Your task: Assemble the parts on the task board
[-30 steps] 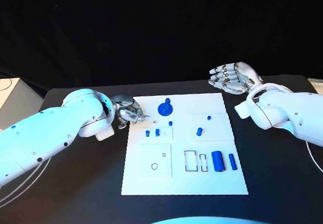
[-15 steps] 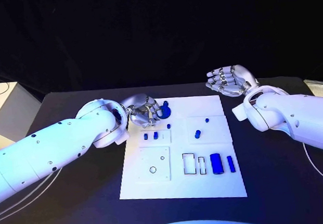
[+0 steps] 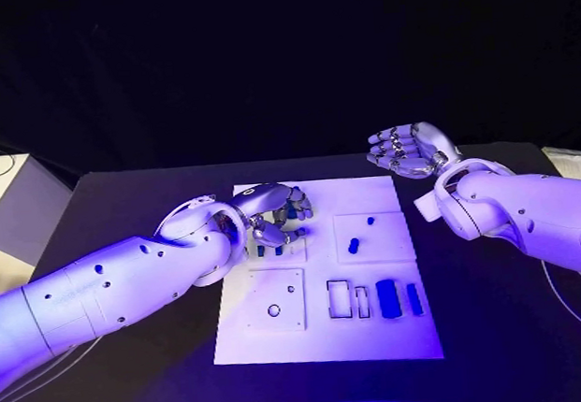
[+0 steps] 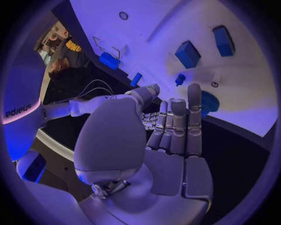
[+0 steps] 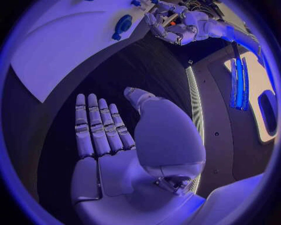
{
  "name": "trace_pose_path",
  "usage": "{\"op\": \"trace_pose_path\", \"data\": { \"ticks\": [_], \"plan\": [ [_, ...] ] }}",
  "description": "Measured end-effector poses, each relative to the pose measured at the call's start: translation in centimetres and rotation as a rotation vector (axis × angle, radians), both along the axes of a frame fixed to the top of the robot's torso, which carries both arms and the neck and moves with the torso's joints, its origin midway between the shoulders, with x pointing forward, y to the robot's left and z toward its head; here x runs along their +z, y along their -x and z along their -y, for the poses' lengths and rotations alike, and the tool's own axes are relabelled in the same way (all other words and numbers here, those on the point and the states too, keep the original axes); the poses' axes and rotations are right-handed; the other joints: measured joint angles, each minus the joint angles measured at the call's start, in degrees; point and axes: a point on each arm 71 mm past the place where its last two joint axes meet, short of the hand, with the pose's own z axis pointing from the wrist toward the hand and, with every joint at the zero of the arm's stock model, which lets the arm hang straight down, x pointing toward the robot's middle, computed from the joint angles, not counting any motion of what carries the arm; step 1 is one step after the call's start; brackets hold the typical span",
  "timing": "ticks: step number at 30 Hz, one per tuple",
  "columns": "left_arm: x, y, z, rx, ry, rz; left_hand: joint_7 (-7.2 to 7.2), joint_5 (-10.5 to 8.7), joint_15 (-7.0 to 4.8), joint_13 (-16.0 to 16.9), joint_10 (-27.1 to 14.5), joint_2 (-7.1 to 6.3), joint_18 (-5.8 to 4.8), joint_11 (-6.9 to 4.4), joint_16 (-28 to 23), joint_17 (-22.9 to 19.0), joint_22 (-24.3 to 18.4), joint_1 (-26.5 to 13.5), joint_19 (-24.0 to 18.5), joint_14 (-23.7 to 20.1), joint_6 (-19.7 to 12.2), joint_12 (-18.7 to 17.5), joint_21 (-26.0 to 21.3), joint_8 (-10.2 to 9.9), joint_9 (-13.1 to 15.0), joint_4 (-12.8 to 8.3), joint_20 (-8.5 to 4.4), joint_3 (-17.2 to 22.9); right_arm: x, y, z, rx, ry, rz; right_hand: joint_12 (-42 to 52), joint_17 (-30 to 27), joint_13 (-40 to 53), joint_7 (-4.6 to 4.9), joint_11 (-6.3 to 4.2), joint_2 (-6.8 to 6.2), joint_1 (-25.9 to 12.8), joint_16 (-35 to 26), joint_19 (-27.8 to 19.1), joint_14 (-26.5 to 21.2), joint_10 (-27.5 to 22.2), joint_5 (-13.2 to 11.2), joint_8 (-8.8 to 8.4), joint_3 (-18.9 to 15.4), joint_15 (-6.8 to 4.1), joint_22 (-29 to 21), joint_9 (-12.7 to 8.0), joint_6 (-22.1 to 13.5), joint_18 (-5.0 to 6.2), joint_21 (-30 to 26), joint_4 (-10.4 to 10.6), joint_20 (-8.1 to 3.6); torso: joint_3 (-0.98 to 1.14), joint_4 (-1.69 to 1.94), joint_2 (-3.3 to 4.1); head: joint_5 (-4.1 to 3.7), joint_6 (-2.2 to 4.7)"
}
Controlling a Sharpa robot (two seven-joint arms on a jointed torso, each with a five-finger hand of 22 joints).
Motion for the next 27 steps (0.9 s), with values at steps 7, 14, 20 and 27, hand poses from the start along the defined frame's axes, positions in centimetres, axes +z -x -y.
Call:
{"op": "trace_pose_path", "data": {
  "ticks": [7, 14, 20, 27],
  "plan": [
    [-0.6, -0.2, 0.8, -0.024, -0.064, 0.047, -0.42, 0.0, 0.03, -2.41, 0.11, 0.0, 0.0, 0.28, 2.5, -0.1, 0.66, 0.0, 0.41, 1.9, 1.83, -1.98, 1.3, -1.94, -2.31, -0.25, 0.4, -0.4, 0.0, 0.0, 0.0, 0.001, -0.001, -0.001, 0.0, -0.16, 0.0, 0.0, 0.0, 0.0, 0.0, 0.0, 0.0, 0.0, 0.0, 0.32, 0.0, 0.0, 0.0, -0.15, 0.0, 0.0, 0.0, 0.0, 0.0, 0.0, -0.02, -0.07, 0.05, -0.12, 0.06],
    [-0.9, -0.4, 1.0, -0.022, -0.109, 0.067, -0.75, 0.0, -0.28, -3.37, 1.06, 0.0, -0.01, 0.01, 5.87, 2.46, 5.53, 0.0, 3.77, 4.43, 2.17, -2.26, 4.97, -3.18, -3.65, -0.41, 0.23, -0.55, 0.0, 0.1, -0.1, 0.004, -0.002, -0.001, 0.0, -0.17, 0.01, 0.0, 0.0, 0.0, 0.0, 0.0, 0.0, 0.0, 0.0, 0.32, 0.0, 0.0, 0.0, -0.15, 0.0, 0.0, 0.0, 0.0, 0.0, 0.0, -0.02, -0.04, 0.05, -0.26, -0.16],
    [-1.0, -0.4, 1.2, -0.016, -0.133, 0.076, -1.03, 0.0, -0.4, -3.73, 1.27, 0.31, 0.0, -0.2, 7.19, 3.31, 7.92, 0.31, 5.11, 5.53, 3.69, -2.26, 6.84, -3.41, -4.14, -0.41, 0.19, -0.55, 0.0, 0.1, 0.0, 0.004, -0.002, -0.002, 0.0, -0.17, 0.01, 0.0, 0.0, 0.0, 0.0, 0.0, 0.0, 0.0, 0.0, 0.32, 0.0, 0.0, 0.0, -0.15, 0.0, 0.0, 0.0, 0.0, 0.0, 0.0, -0.02, -0.02, 0.02, -0.31, -0.23],
    [-1.1, -0.5, 1.4, -0.01, -0.155, 0.077, -1.05, 0.0, -0.51, -3.95, 3.31, 0.86, 0.0, -0.42, 9.25, 4.88, 11.24, 0.86, 6.67, 7.27, 5.36, -2.02, 9.33, -4.16, -4.86, -1.05, 0.29, 0.74, 0.0, 0.1, 0.0, 0.005, -0.003, -0.002, 0.0, -0.16, 0.01, 0.0, 0.0, 0.0, 0.0, 0.0, 0.0, 0.0, 0.0, 0.32, 0.0, 0.0, 0.0, -0.15, 0.01, 0.0, 0.0, 0.0, 0.0, 0.0, -0.02, 0.01, -0.01, -0.36, -0.41]
  ]
}}
